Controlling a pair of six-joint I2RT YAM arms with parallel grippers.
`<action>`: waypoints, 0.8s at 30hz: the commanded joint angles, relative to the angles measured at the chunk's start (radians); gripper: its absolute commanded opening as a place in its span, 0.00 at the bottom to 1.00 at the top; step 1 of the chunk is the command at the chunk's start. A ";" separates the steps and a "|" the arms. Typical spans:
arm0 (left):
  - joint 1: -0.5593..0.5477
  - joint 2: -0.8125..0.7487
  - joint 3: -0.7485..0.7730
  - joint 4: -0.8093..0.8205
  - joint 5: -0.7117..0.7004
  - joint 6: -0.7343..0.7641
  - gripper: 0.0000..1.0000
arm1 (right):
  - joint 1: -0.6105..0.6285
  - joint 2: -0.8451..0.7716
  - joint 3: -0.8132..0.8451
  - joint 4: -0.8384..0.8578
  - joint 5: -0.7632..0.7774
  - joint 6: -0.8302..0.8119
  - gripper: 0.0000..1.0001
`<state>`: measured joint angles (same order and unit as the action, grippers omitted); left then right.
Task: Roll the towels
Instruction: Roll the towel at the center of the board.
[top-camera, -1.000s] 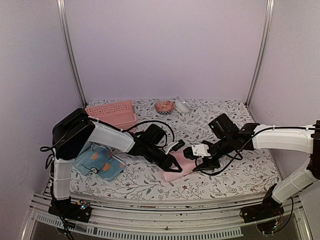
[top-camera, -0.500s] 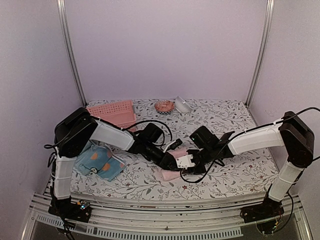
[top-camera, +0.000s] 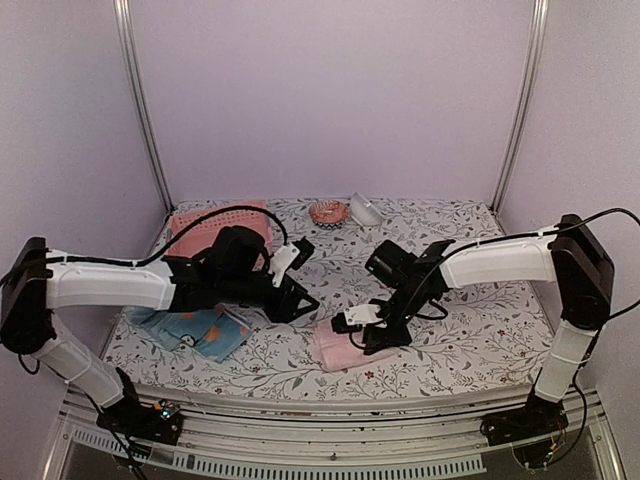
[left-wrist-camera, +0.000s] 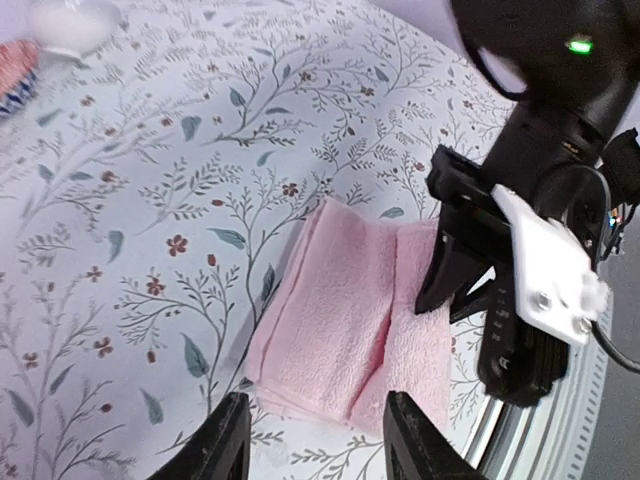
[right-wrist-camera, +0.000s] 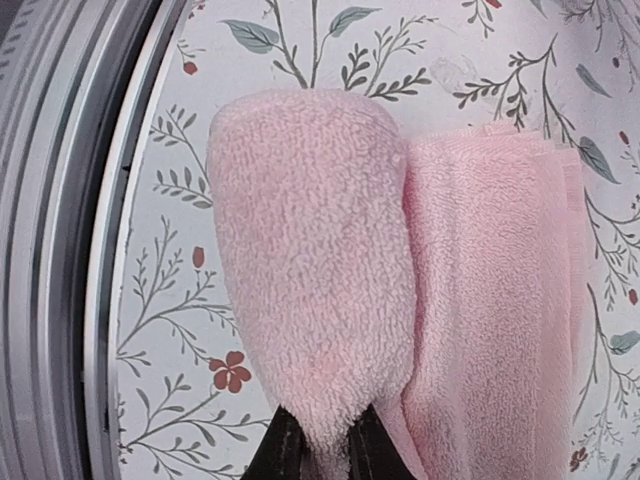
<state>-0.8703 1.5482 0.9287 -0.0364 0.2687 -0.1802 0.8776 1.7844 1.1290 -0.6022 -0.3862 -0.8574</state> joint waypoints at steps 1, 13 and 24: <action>-0.140 -0.187 -0.179 0.159 -0.313 0.129 0.49 | -0.017 0.160 0.176 -0.285 -0.113 0.105 0.09; -0.412 -0.081 -0.175 0.131 -0.537 0.364 0.50 | -0.192 0.647 0.565 -0.561 -0.342 0.072 0.08; -0.421 0.256 0.040 0.147 -0.646 0.620 0.69 | -0.199 0.667 0.578 -0.561 -0.353 0.079 0.09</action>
<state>-1.2793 1.7329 0.9047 0.0853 -0.3241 0.3157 0.6815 2.3718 1.7348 -1.2083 -0.9199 -0.7742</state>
